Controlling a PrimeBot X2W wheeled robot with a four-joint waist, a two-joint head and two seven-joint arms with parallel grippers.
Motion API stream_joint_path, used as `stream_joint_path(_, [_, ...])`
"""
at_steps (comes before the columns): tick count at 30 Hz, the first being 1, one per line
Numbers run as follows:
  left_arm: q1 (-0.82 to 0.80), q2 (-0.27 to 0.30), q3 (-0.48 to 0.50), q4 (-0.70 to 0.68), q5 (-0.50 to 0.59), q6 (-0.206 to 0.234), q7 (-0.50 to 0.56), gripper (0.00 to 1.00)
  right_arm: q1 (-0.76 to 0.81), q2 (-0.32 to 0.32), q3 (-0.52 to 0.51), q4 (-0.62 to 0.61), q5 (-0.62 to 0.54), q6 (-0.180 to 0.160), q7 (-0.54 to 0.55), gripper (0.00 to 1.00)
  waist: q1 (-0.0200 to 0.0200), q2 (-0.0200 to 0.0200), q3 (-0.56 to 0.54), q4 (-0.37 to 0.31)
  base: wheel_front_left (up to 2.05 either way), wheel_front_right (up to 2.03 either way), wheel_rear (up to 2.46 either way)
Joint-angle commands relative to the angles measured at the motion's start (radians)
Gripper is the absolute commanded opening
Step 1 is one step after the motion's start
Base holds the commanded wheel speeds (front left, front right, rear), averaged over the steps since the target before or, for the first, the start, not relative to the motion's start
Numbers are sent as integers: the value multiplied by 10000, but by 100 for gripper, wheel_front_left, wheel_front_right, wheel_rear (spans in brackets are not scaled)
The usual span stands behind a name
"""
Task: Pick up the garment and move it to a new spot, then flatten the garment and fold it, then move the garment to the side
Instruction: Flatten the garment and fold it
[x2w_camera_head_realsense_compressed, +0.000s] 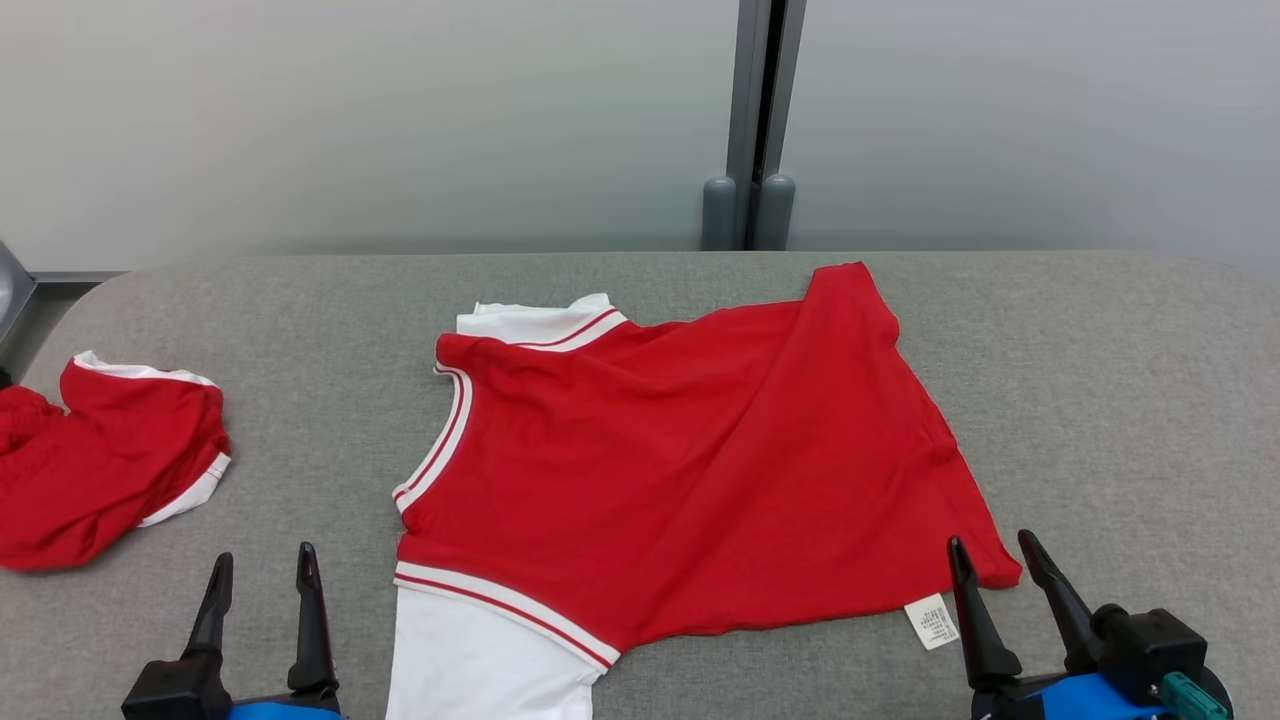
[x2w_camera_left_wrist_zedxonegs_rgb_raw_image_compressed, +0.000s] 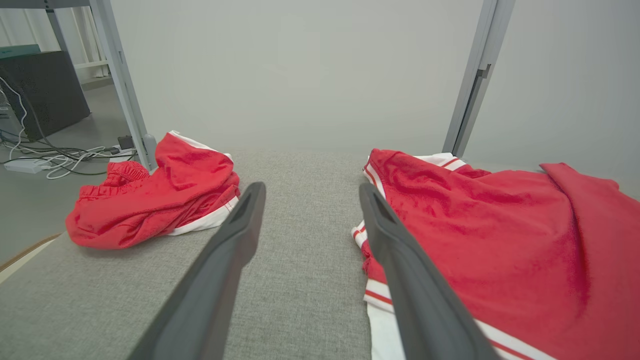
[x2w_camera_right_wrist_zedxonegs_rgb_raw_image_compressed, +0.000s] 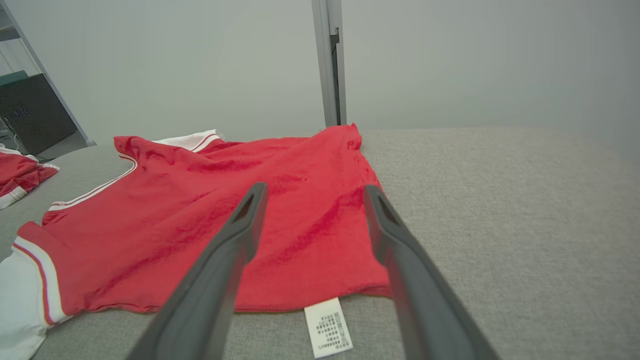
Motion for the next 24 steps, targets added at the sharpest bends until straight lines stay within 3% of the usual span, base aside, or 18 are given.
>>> stream_joint_path(1, [15,10,24,3,4,-16,-24,100,127,9,-11,-68,28,1,3,100,0,1,9,15,0,0,0])
stream_joint_path(16, [43,29,97,64,47,-49,-24,100,127,10,9,68,112,1,-2,100,0,1,37,35,0,0,0])
stream_joint_path(24, [58,12,-324,586,10,-93,-24,100,-72,1,-433,714,6,1,-55,100,0,1,134,71,0,0,0])
